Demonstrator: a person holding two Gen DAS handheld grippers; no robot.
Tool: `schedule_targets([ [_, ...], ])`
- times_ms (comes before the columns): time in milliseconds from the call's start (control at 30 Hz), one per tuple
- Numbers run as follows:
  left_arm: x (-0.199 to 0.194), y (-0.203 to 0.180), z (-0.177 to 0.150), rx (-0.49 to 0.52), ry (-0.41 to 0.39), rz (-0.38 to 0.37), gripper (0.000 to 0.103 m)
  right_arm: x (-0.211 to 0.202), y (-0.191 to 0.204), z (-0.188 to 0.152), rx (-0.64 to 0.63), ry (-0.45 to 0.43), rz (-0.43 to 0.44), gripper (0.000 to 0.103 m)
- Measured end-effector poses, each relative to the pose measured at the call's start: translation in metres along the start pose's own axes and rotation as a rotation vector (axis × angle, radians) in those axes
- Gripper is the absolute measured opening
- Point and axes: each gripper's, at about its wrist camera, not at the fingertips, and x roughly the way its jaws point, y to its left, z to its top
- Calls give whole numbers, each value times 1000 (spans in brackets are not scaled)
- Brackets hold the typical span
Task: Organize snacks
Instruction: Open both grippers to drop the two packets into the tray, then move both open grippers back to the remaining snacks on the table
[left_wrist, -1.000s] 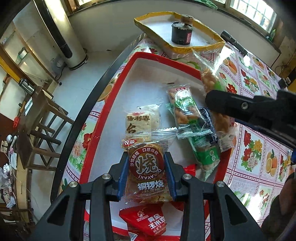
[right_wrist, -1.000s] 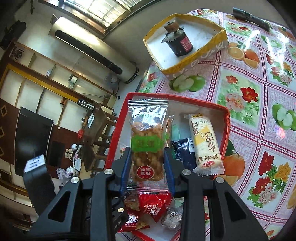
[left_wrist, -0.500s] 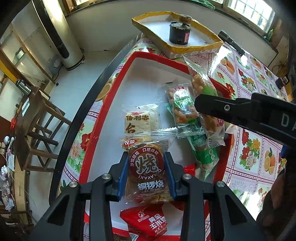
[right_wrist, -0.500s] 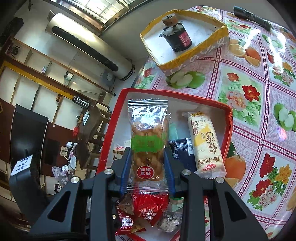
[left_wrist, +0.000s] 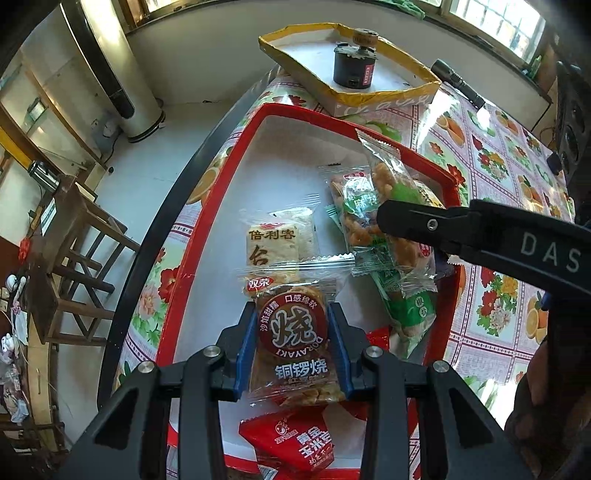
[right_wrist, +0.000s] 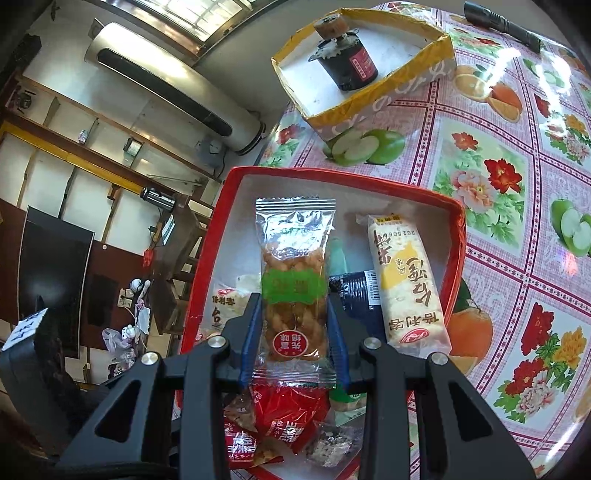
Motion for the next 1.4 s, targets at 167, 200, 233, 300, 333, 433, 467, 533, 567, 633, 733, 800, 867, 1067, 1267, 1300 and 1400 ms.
schedule_targets([
  [167, 4, 3, -2, -17, 19, -20, 47, 3, -1, 1, -1, 20, 8, 38],
  [200, 4, 4, -3, -22, 19, -22, 48, 2, -1, 1, -4, 19, 7, 39],
  [233, 4, 4, -4, -23, 16, -16, 50, 2, 0, 2, -9, 16, 6, 39],
  [300, 4, 4, -5, -20, 18, -17, 51, -1, 1, 1, -14, 8, 16, 42],
  [333, 4, 4, -5, -20, 21, -16, 52, -3, 2, 1, -16, 1, 15, 44],
  [433, 2, 6, -7, -28, 22, -20, 52, -11, 2, 0, -15, -14, 19, 48],
  [467, 0, 6, -7, -34, 19, -19, 52, -15, 1, 0, -12, -22, 23, 48],
  [533, -4, 7, -7, -47, 12, -20, 53, -25, -1, -2, -8, -39, 27, 48],
  [567, -5, 7, -6, -52, 10, -23, 53, -29, -3, -4, -5, -47, 27, 48],
  [633, -10, 6, -5, -63, 1, -32, 53, -41, -10, -8, 7, -66, 24, 48],
  [733, -20, 0, -3, -71, -25, -54, 57, -60, -26, -18, 39, -97, 10, 48],
  [800, -27, -10, -2, -64, -42, -70, 59, -74, -40, -25, 71, -120, 0, 48],
  [867, -31, -24, 0, -47, -46, -92, 59, -90, -63, -36, 113, -142, -31, 48],
  [1067, -38, -77, -2, 45, -43, -138, 59, -137, -127, -63, 232, -195, -109, 48],
  [1267, -41, -126, -9, 117, -28, -175, 59, -185, -192, -79, 315, -245, -227, 53],
  [1300, -41, -133, -11, 124, -25, -185, 59, -193, -203, -79, 329, -254, -252, 53],
  [1400, -42, -156, -15, 141, -16, -208, 59, -221, -241, -76, 383, -281, -313, 53],
])
